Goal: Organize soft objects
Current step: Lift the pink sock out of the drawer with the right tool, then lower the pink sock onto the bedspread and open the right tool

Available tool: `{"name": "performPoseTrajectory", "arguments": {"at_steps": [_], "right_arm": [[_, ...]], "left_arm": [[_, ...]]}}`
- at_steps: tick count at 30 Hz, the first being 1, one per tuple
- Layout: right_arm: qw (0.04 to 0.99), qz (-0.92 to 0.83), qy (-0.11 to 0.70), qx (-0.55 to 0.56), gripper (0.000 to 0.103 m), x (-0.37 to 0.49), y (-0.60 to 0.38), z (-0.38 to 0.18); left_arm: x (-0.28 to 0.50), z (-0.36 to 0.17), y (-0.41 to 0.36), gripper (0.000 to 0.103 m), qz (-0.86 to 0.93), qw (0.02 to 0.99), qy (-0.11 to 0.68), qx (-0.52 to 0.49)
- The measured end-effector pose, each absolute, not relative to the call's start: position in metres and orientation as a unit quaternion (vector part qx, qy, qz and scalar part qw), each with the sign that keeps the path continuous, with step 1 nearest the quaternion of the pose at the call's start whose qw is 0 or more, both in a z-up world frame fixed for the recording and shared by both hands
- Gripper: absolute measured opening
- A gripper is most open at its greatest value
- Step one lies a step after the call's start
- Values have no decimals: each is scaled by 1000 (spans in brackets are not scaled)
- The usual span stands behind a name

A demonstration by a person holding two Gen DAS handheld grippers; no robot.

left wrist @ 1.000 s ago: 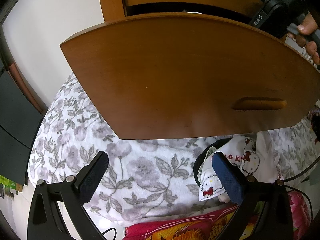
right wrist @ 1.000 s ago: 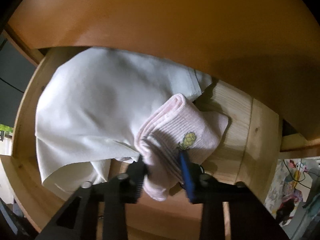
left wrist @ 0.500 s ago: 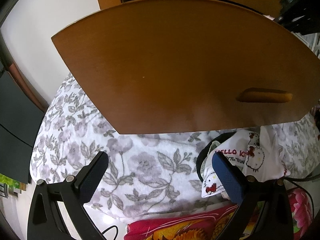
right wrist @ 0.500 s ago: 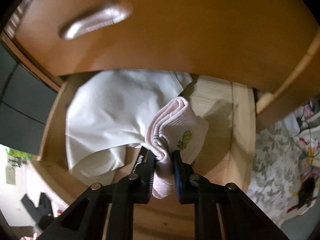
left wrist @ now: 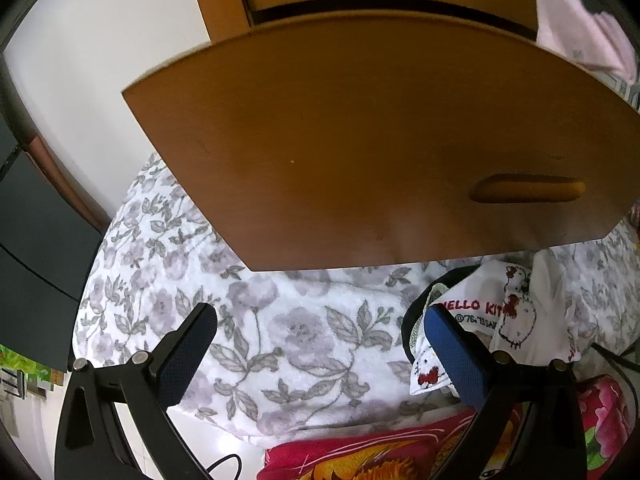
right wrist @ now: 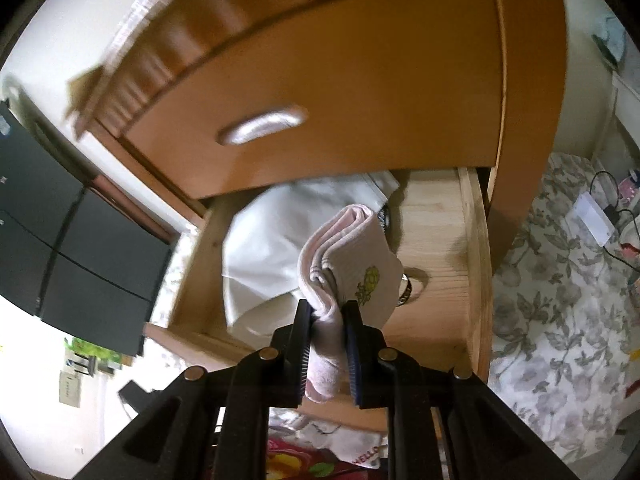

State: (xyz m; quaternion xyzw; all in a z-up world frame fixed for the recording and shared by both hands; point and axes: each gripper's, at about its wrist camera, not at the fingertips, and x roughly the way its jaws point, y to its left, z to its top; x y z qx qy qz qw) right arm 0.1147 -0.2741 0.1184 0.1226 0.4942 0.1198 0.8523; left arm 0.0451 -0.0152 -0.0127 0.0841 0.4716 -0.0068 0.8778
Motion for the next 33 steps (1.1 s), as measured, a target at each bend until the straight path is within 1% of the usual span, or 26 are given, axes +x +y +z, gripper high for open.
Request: {"name": "performPoseTrajectory", "arguments": {"at_steps": [4,9,19,22,25,33], "right_arm": [[865,135,467,127,17,89,-268,147],[880,153,432,126,17,55,-261,169],[909,139,384,84,17,-12,-252,198],[914,128,377,76,17,-26,-249,196],[911,133,379,91,10,-35,-249,186],[887,119,428,126,10,-36,-257,131]], "left_arm": [[41,-8,-16,103,-4,884,459,86],[36,-3,-15,103,-1,892,444,84],[24,10,-16,103,7,909,406,89],[21,13,-17,103,7,912,400,91],[19,13,-16,103,11,912,399,90],[16,14,-17,103,12,914,395,92]]}}
